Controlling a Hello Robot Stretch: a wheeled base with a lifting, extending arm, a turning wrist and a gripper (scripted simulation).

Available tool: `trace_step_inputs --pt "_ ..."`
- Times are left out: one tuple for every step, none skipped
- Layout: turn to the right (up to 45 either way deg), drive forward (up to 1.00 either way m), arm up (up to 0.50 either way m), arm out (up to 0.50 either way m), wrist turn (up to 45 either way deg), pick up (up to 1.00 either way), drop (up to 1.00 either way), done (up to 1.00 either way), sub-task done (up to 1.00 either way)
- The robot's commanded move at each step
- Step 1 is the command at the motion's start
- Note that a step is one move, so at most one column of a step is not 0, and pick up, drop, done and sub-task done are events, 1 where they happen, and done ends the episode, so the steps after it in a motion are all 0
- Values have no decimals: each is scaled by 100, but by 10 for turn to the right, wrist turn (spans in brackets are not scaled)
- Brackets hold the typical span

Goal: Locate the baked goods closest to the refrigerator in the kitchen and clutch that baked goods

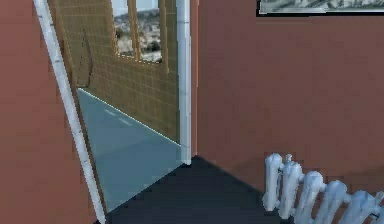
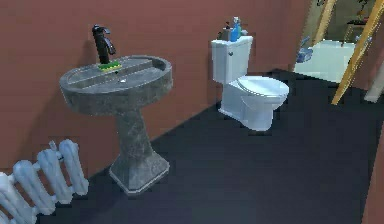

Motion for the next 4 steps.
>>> trace_step_inputs --pt "0 20 0 0 0 0 0 0 0" --pt "450 0 0 0 0 0 0 0 0" --pt "450 0 0 0 0 0 0 0 0" --pt "420 0 0 0 0 0 0 0 0"
